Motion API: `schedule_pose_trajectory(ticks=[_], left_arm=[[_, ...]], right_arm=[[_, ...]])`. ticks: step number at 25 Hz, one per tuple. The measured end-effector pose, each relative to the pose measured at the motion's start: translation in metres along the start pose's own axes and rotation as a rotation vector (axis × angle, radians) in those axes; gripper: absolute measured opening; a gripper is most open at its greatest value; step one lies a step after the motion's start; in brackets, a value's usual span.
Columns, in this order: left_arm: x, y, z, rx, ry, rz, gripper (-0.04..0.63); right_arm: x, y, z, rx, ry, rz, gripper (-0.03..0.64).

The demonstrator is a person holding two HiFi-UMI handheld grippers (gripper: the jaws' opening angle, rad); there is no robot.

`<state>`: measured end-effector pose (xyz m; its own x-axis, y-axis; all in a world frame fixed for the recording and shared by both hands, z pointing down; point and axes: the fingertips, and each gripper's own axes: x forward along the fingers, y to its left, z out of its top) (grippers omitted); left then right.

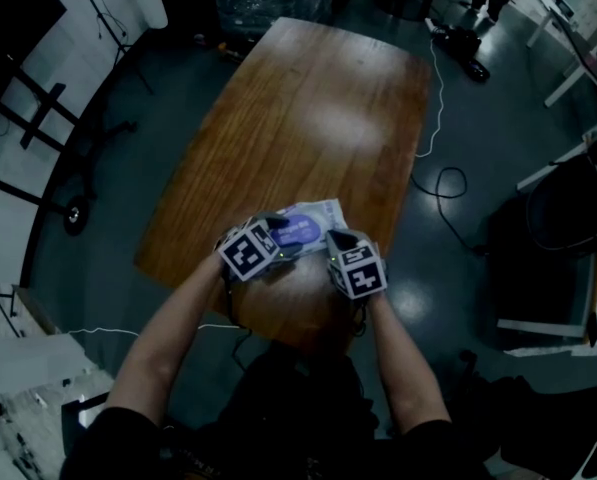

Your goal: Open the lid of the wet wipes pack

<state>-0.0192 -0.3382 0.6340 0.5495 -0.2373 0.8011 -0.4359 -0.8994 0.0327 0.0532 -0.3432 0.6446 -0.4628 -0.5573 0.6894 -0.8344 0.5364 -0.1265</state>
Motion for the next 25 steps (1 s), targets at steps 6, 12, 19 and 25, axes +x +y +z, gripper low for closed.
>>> schedule_pose_trajectory(ticks=[6, 12, 19, 25], left_arm=[[-0.003, 0.001, 0.005, -0.084, -0.036, -0.072, 0.235], [-0.011, -0.001, 0.013, -0.079, -0.082, -0.091, 0.196], [-0.026, 0.003, 0.029, -0.002, -0.123, -0.025, 0.134], [-0.037, 0.017, 0.042, 0.041, -0.156, 0.050, 0.044]], right_arm=[[0.001, -0.003, -0.003, 0.003, 0.005, -0.007, 0.011], [0.001, -0.005, -0.003, 0.002, 0.005, -0.025, 0.011], [0.002, -0.007, -0.005, -0.023, 0.033, -0.064, 0.011], [0.004, -0.006, -0.001, -0.026, 0.038, -0.072, 0.011]])
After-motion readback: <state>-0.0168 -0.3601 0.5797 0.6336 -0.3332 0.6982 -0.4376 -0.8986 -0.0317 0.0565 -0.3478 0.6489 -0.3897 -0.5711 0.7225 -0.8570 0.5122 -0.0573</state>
